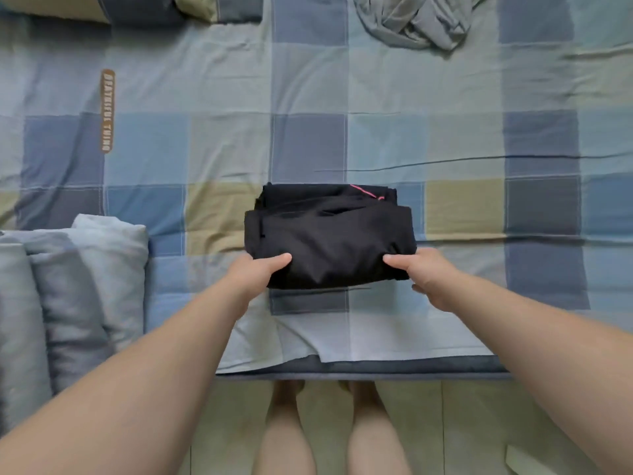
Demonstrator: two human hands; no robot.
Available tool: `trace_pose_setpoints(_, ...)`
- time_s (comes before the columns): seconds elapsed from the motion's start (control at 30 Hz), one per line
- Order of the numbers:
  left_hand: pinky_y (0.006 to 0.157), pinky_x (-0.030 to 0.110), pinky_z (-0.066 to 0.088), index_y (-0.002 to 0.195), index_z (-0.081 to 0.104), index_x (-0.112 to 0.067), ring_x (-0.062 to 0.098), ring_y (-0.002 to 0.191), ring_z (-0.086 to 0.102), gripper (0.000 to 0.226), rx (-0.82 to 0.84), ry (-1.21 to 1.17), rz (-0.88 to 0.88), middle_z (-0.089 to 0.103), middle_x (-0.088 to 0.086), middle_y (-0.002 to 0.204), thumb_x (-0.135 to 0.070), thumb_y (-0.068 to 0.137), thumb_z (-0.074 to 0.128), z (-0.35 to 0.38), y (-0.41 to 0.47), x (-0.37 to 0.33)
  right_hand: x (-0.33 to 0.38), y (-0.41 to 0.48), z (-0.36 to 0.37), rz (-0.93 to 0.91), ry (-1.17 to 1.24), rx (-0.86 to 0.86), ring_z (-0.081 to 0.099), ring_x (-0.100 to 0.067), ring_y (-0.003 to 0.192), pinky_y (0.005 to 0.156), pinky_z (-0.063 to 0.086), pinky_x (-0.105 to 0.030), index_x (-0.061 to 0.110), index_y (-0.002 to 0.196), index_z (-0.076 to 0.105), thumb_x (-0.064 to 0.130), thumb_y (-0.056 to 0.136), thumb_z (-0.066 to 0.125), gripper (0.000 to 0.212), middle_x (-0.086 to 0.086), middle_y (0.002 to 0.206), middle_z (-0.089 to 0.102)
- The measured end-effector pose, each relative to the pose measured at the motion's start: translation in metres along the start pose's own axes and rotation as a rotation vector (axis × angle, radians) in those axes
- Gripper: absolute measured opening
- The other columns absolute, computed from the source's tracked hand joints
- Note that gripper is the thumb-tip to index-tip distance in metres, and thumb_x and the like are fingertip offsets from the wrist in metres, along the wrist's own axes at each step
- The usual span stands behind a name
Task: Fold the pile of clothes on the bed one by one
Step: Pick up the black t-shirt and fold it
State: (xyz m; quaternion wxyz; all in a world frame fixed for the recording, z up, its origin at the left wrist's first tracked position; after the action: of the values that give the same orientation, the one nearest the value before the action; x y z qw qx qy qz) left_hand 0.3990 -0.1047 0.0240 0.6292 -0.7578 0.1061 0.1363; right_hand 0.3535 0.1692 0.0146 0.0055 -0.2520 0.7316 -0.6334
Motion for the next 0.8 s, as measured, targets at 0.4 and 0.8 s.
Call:
trace_pose_setpoints(0.4,0.086,0.032,0.053,0.117,0.066,-0.021,0.016,0.103,0.068,0.027,-0.094,-0.160,0.280,0.072,-0.007,0.108,-0.017,0.091,0.073,0.000,0.007,-0.027,0.028,-0.003,-0.002,-0.263,0.129,-0.196,0.064,-0.009,0.086,0.069,0.048,-0.023,0.015,0.114,0.066,0.009,0.094,0.066,0.021,0.005,0.102,0.071)
trace_pose_setpoints(0.8,0.116,0.044,0.026,0.148,0.038,-0.024,0.028,0.143,0.030,0.063,-0.635,0.413,0.500,0.040,0.000,0.154,-0.035,0.092,0.065,0.006,0.045,-0.048,0.053,0.043,0.013,-0.231,-0.327,-0.536,0.037,-0.031,0.140,0.116,0.031,-0.046,0.022,0.150,0.034,0.030,0.087,0.066,0.071,-0.004,0.153,0.038)
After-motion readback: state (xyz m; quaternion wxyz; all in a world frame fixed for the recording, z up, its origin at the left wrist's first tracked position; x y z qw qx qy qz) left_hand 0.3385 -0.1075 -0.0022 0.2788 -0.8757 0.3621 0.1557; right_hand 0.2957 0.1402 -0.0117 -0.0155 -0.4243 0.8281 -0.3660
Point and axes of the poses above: each hand's wrist, its own y-axis towards the middle knuckle, its own z-axis out of the palm, x = y × z, the point moved 2 cm from there along y, towards the middle knuckle
